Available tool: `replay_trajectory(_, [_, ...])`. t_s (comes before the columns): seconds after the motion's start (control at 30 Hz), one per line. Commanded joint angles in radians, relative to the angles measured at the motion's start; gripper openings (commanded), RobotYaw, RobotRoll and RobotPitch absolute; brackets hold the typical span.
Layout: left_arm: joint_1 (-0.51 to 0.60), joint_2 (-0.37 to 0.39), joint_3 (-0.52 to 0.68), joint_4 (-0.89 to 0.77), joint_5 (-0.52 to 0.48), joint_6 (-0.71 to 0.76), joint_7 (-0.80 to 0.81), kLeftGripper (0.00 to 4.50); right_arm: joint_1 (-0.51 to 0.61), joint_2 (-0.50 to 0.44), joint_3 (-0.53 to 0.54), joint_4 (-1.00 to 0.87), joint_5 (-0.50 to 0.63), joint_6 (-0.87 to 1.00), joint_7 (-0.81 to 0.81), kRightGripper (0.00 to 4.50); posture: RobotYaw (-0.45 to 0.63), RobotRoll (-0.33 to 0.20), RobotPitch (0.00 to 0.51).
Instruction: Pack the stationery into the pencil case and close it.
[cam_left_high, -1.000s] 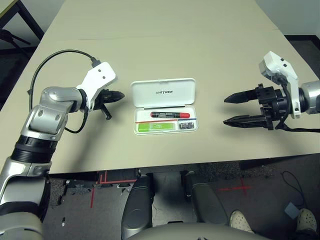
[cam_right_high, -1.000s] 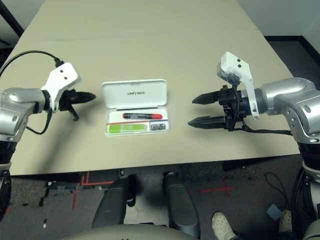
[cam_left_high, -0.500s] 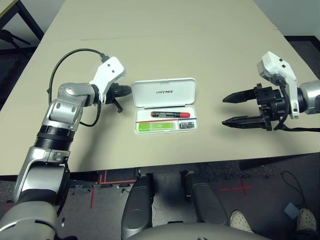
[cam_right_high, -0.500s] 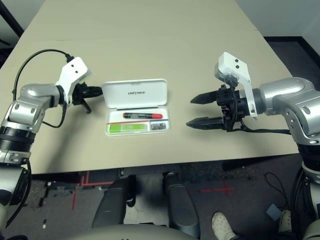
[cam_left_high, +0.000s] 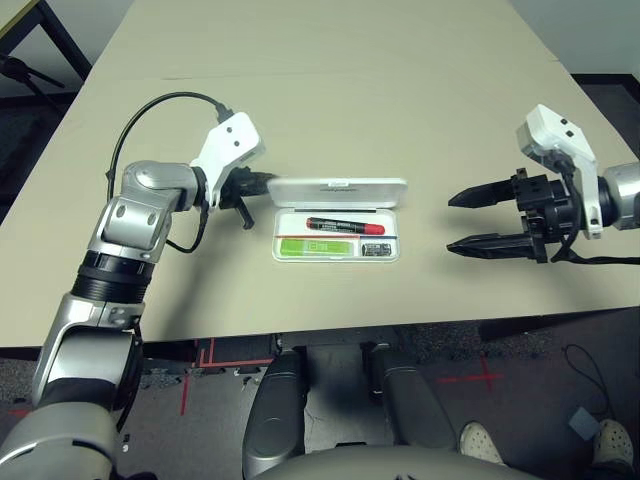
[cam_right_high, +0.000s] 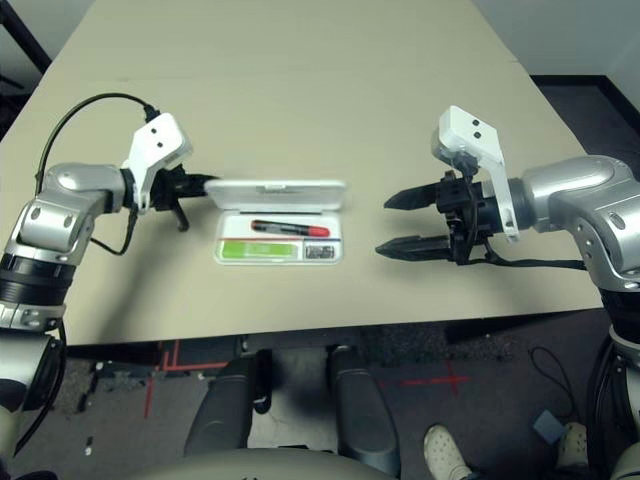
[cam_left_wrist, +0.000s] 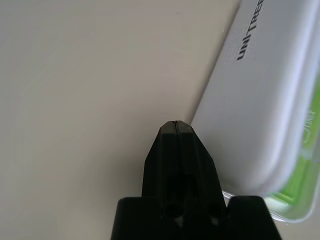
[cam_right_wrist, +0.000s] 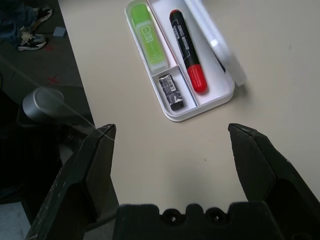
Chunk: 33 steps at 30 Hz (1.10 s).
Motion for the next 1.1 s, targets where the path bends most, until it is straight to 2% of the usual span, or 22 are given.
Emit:
replay_trajectory(0.03, [0.043,0.028,-0.028,-0.079,-0.022,0.012,-0.047,0.01,0.001,-0.018,0.025,-0.002,-0.008,0.0,0.002,4.5,-0.04,0.0,0.205])
replay_trajectory(0.5, [0.134,0.045,-0.092,-0.214,-0.009,0.023,-0.061,0.01,-0.001,-0.03,0.058,0.001,-0.024,-0.005,0.003,4.5,-0.03,0.0,0.212])
replay_trajectory(1.1, [0.177,0.059,-0.183,-0.241,0.039,0.022,-0.061,0.01,-0.004,-0.012,0.088,0.007,-0.06,-0.02,-0.027,4.5,-0.04,0.0,0.219])
